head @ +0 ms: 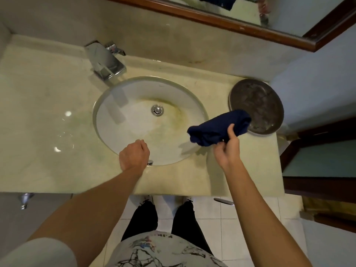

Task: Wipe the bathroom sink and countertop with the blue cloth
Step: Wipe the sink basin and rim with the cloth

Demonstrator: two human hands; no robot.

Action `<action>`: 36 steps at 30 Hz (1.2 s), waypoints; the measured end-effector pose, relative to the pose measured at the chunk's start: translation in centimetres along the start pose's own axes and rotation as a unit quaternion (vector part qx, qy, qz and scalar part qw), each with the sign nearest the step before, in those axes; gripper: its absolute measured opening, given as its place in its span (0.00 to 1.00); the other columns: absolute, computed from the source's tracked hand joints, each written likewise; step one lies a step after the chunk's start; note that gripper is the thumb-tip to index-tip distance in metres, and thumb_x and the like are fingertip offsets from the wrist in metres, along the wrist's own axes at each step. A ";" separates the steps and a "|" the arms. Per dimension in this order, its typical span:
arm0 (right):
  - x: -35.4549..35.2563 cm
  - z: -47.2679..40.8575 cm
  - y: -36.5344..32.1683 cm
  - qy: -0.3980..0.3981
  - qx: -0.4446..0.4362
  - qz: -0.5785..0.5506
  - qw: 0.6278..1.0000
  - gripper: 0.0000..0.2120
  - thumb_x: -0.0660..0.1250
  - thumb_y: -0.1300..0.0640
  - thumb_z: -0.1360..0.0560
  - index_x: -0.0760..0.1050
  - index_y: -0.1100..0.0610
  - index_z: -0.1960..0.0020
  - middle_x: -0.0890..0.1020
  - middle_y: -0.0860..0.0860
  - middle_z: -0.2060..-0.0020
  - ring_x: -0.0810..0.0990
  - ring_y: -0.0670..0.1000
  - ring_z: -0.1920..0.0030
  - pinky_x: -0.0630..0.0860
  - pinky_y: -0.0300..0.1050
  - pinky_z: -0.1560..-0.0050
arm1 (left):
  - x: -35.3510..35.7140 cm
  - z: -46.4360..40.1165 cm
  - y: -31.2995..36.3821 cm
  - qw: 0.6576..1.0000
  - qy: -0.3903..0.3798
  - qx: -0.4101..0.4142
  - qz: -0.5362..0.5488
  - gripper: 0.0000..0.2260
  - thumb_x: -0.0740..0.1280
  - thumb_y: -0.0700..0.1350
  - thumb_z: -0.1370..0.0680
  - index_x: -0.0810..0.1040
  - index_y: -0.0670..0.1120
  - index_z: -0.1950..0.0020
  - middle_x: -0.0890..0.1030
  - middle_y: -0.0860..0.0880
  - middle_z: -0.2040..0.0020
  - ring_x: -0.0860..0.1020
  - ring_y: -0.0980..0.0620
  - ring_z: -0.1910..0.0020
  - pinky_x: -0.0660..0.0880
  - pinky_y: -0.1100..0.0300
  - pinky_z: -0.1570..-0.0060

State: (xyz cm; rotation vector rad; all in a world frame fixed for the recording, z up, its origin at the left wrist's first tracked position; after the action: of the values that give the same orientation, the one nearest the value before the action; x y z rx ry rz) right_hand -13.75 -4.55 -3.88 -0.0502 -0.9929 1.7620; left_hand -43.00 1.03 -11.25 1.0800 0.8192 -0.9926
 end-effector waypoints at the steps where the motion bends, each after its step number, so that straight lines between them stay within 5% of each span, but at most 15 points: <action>1: -1.2 0.0 -0.1 0.016 -0.010 0.000 1.000 0.24 0.66 0.47 0.18 0.69 0.57 0.25 0.82 0.54 0.37 0.83 0.53 0.40 0.81 0.46 0.46 | 0.0 0.0 0.0 1.000 0.002 -0.001 0.000 0.20 0.52 0.48 0.16 0.79 0.42 0.56 0.83 0.40 0.59 0.80 0.37 0.59 0.71 0.50 0.57; 3: -4.4 0.8 0.8 0.091 0.007 0.073 0.993 0.23 0.68 0.49 0.19 0.72 0.59 0.28 0.84 0.52 0.43 0.84 0.50 0.47 0.82 0.43 0.50 | 0.1 0.0 0.1 1.000 0.000 -0.002 -0.001 0.19 0.52 0.48 0.16 0.79 0.42 0.55 0.83 0.39 0.59 0.80 0.37 0.59 0.71 0.50 0.57; 6: -9.2 3.2 2.1 0.175 0.076 0.266 0.945 0.10 0.73 0.56 0.22 0.81 0.64 0.49 0.86 0.58 0.53 0.83 0.52 0.60 0.84 0.47 0.49 | 0.1 -0.1 0.0 1.000 0.003 -0.005 -0.002 0.20 0.53 0.49 0.16 0.79 0.42 0.56 0.83 0.39 0.60 0.80 0.37 0.60 0.71 0.50 0.57; 8: -10.4 4.6 1.4 0.202 0.010 0.406 0.891 0.05 0.73 0.59 0.26 0.84 0.60 0.59 0.87 0.57 0.61 0.85 0.54 0.61 0.83 0.55 0.44 | 0.2 0.0 -0.1 1.000 0.006 -0.006 -0.002 0.20 0.53 0.49 0.16 0.79 0.42 0.57 0.82 0.39 0.61 0.79 0.38 0.62 0.71 0.51 0.58; 10: -9.2 5.3 0.1 0.189 -0.150 0.536 0.809 0.04 0.73 0.58 0.27 0.85 0.54 0.53 0.87 0.51 0.58 0.85 0.52 0.55 0.82 0.55 0.44 | 0.3 0.0 -0.2 1.000 0.006 -0.008 0.000 0.20 0.52 0.49 0.16 0.77 0.42 0.59 0.81 0.40 0.63 0.76 0.40 0.65 0.70 0.51 0.60; 12: -6.7 4.9 -0.6 0.117 -0.300 0.667 0.672 0.19 0.74 0.55 0.27 0.79 0.53 0.37 0.81 0.49 0.42 0.79 0.50 0.43 0.78 0.49 0.41 | 0.2 0.0 -0.2 1.000 0.007 -0.011 0.001 0.19 0.52 0.49 0.16 0.76 0.43 0.60 0.81 0.40 0.63 0.74 0.41 0.66 0.71 0.51 0.60; 15: -4.6 1.3 -0.3 0.000 -0.352 0.802 0.482 0.36 0.76 0.52 0.32 0.69 0.56 0.27 0.72 0.55 0.30 0.70 0.57 0.32 0.71 0.53 0.33 | 0.1 0.0 -0.2 1.000 0.008 -0.012 0.000 0.19 0.53 0.49 0.16 0.74 0.44 0.61 0.81 0.41 0.64 0.73 0.42 0.66 0.71 0.51 0.59; 21: -5.4 -3.1 -0.2 -0.077 -0.370 0.870 0.317 0.34 0.73 0.51 0.29 0.69 0.64 0.28 0.77 0.61 0.35 0.77 0.62 0.38 0.79 0.57 0.43 | 0.2 -0.1 -0.3 1.000 0.005 -0.020 -0.003 0.20 0.53 0.50 0.16 0.77 0.43 0.60 0.81 0.41 0.63 0.78 0.39 0.64 0.74 0.50 0.58; 23: -5.0 -3.9 -0.9 -0.089 -0.376 0.874 0.296 0.27 0.70 0.55 0.26 0.71 0.64 0.30 0.79 0.61 0.40 0.80 0.62 0.44 0.80 0.57 0.52 | 0.1 -0.1 -0.2 1.000 0.003 -0.021 -0.003 0.20 0.53 0.50 0.16 0.77 0.44 0.59 0.80 0.42 0.64 0.77 0.40 0.64 0.74 0.50 0.58; 26: -2.2 -5.1 -2.8 -0.042 -0.325 0.868 0.373 0.16 0.68 0.53 0.24 0.74 0.58 0.39 0.80 0.55 0.52 0.80 0.58 0.56 0.76 0.52 0.62 | 0.0 -0.1 -0.2 1.000 0.004 -0.020 -0.001 0.20 0.53 0.50 0.16 0.77 0.43 0.59 0.81 0.42 0.64 0.78 0.39 0.64 0.75 0.50 0.58; 28: -0.5 -5.7 -4.7 -0.032 -0.245 0.838 0.487 0.12 0.69 0.50 0.24 0.74 0.55 0.46 0.79 0.52 0.58 0.78 0.56 0.60 0.72 0.48 0.62 | 0.0 -0.1 -0.2 1.000 0.003 -0.021 0.001 0.20 0.52 0.50 0.16 0.77 0.43 0.59 0.80 0.42 0.64 0.78 0.40 0.64 0.76 0.50 0.58; 31: 0.0 -5.0 -6.4 -0.061 0.032 0.573 0.817 0.08 0.65 0.51 0.21 0.78 0.55 0.49 0.85 0.56 0.58 0.81 0.52 0.60 0.76 0.45 0.59 | 0.0 0.0 -0.2 1.000 0.002 -0.025 0.004 0.20 0.52 0.50 0.16 0.75 0.44 0.61 0.79 0.44 0.66 0.77 0.41 0.66 0.73 0.51 0.60; 32: 0.0 -4.0 -6.1 -0.070 0.109 0.442 0.888 0.08 0.64 0.51 0.21 0.78 0.55 0.48 0.85 0.54 0.59 0.82 0.50 0.61 0.78 0.44 0.59 | 0.0 0.0 -0.2 1.000 0.001 -0.025 0.004 0.19 0.52 0.49 0.16 0.74 0.44 0.62 0.78 0.45 0.67 0.76 0.41 0.66 0.72 0.51 0.61; 34: -0.4 -2.9 -5.2 -0.075 0.158 0.260 0.950 0.14 0.65 0.48 0.21 0.80 0.56 0.42 0.86 0.52 0.56 0.85 0.50 0.55 0.80 0.44 0.55 | 0.0 0.0 -0.2 1.000 -0.002 -0.023 0.008 0.19 0.52 0.49 0.16 0.74 0.44 0.62 0.76 0.46 0.68 0.76 0.41 0.66 0.71 0.51 0.61; 36: -0.7 -2.5 -4.0 -0.058 0.158 0.202 0.965 0.21 0.67 0.44 0.21 0.79 0.58 0.38 0.87 0.55 0.52 0.85 0.53 0.48 0.80 0.49 0.49 | -0.1 0.0 -0.2 1.000 -0.005 -0.028 0.008 0.19 0.52 0.49 0.16 0.75 0.44 0.61 0.77 0.45 0.67 0.75 0.41 0.66 0.71 0.51 0.61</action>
State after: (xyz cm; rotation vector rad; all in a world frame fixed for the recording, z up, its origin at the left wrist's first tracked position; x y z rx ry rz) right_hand -9.19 -3.27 -3.24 0.0571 -0.8092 2.3050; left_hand -43.17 1.01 -11.25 1.0315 0.8238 -0.9567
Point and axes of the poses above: each hand's wrist, its own z-axis away from the middle knuckle, its own x-axis out of the palm, y = z × x, the point moved 4 cm from there along -z, towards the middle knuckle
